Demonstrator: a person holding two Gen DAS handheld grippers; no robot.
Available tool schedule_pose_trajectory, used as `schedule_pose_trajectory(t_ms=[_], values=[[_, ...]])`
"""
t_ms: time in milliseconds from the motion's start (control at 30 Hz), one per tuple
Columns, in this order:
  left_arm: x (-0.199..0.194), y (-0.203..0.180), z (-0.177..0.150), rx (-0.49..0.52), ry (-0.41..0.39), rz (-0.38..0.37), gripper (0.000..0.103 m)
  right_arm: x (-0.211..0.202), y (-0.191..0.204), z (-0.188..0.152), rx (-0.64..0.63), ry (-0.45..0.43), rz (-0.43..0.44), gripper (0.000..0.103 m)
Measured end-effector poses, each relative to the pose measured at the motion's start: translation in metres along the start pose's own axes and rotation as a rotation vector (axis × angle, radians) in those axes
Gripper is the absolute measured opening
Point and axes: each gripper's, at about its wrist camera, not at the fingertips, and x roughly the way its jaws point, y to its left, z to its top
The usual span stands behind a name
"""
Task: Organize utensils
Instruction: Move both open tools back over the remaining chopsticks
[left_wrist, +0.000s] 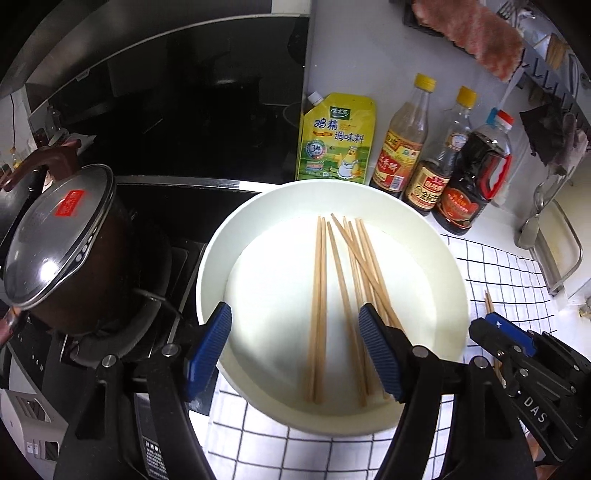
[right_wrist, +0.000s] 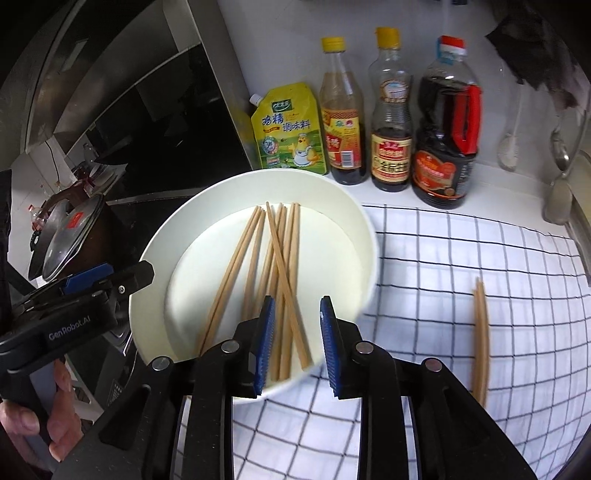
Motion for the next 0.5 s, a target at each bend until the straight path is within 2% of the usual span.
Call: schedule_pose_trajectory(t_ms=[500], values=[[-0.032, -0.063, -0.026, 0.025, -0.014, -0.034, 0.073, -0.059, -0.068, -0.036, 0.036, -0.026, -0.059, 0.028]])
